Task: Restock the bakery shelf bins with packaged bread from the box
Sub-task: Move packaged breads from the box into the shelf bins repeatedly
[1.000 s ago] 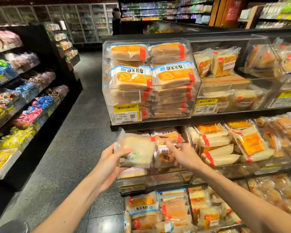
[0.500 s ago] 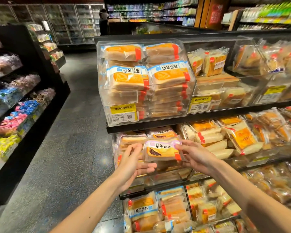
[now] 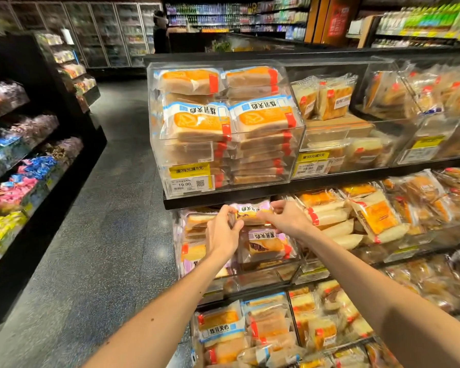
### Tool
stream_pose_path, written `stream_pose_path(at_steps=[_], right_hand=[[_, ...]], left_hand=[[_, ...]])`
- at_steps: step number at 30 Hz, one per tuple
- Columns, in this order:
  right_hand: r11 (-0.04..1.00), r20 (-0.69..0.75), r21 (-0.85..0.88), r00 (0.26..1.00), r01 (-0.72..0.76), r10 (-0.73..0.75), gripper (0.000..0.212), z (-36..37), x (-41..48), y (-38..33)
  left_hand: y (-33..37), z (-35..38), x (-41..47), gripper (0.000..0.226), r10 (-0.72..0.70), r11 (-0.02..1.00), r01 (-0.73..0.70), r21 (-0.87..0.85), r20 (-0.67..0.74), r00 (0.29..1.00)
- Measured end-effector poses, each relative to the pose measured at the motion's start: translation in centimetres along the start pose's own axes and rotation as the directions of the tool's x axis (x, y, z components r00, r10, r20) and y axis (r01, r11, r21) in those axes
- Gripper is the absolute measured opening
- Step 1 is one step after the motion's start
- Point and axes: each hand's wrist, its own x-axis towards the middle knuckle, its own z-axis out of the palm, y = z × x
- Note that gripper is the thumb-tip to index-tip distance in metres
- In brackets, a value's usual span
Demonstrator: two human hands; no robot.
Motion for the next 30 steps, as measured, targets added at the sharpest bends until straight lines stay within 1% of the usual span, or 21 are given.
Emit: stream_pose_path(at_steps=[1,2,3,6,9,11,13,16,17,19,21,24,26,27,30], right_hand=[[0.994,-0.005,-0.108,1.0,0.023,-0.024,0.06,0.2,0.3,0.1],[0.983,-0.03,-0.181,0.998,0.041,-0.047,0.06,0.3,0.5,0.3],[0.975,-0.069,-0.217,0.995,0.055,-0.071,0.057,0.5,0.5,0.4],[0.97,-0.206,-0.236,0.973,0.057,-0.107,0.036,1.0,0.8,0.7],[0.975,-0.249,-0.219,0.964,0.04,-0.096,0.021,1.2,0.9,0.8],[0.977,-0.23,-0.207,0.968,0.056,-0.105,0.019,0.9,0.7,0.7],[0.978,-0.17,-0.191,0.979,0.078,-0.111,0.022,0.4,0.8,0.9],[0.981,-0.094,-0.148,0.986,0.123,-0.138,0.025,-0.6,0.7,1.7],[0.982,-0.081,-0.123,0.984,0.147,-0.158,0.026,-1.1,0.7,2.1],[0.976,-0.069,-0.095,0.977,0.194,-0.201,0.027,-2.3,0.4,3.0],[0.956,-0.05,-0.108,0.959,0.272,-0.279,0.021,-3.6,0.0,3.6],[0.888,-0.007,-0.171,0.9,0.428,-0.435,0.012,-4.4,-1.3,3.5],[0.833,0.068,-0.145,0.845,0.534,-0.53,0.011,-4.1,-3.2,2.6],[0.79,0.117,-0.118,0.798,0.602,-0.591,0.011,-3.6,-4.5,2.1],[0.63,0.294,-0.022,0.608,0.776,-0.738,0.008,-0.2,-9.1,0.5]], left_hand=[[0.1,0.0,0.2,0.013,0.003,0.999,-0.003,0.044,0.001,1.0],[0.3,0.1,0.4,0.013,0.004,0.996,-0.004,0.087,0.003,1.0],[0.4,0.3,0.5,0.015,0.005,0.993,-0.006,0.12,0.006,1.0],[1.1,0.8,1.0,0.026,-0.008,0.984,0.006,0.179,0.014,1.0],[1.6,1.0,1.5,0.035,-0.036,0.971,0.024,0.237,0.047,0.998],[1.8,1.0,1.8,0.038,-0.056,0.951,0.024,0.31,0.094,0.994],[1.8,1.0,2.1,0.041,-0.08,0.927,0.016,0.375,0.154,0.985],[1.8,0.8,2.0,0.054,-0.1,0.926,-0.001,0.377,0.248,0.964],[1.9,0.6,1.8,0.058,-0.101,0.925,-0.001,0.38,0.25,0.963],[2.4,0.4,0.9,0.058,-0.1,0.929,0.025,0.369,0.185,0.978],[2.9,0.1,-0.5,0.047,-0.104,0.955,0.078,0.288,0.078,0.992],[3.2,-1.2,-3.4,0.021,-0.116,0.976,0.125,0.176,-0.06,0.991],[3.4,-2.8,-5.8,0.014,-0.121,0.982,0.141,0.125,-0.158,0.98],[3.7,-3.9,-7.4,0.013,-0.122,0.984,0.145,0.101,-0.206,0.971],[2.6,-7.7,-13.5,0.011,-0.152,0.982,0.178,0.06,-0.302,0.941]])
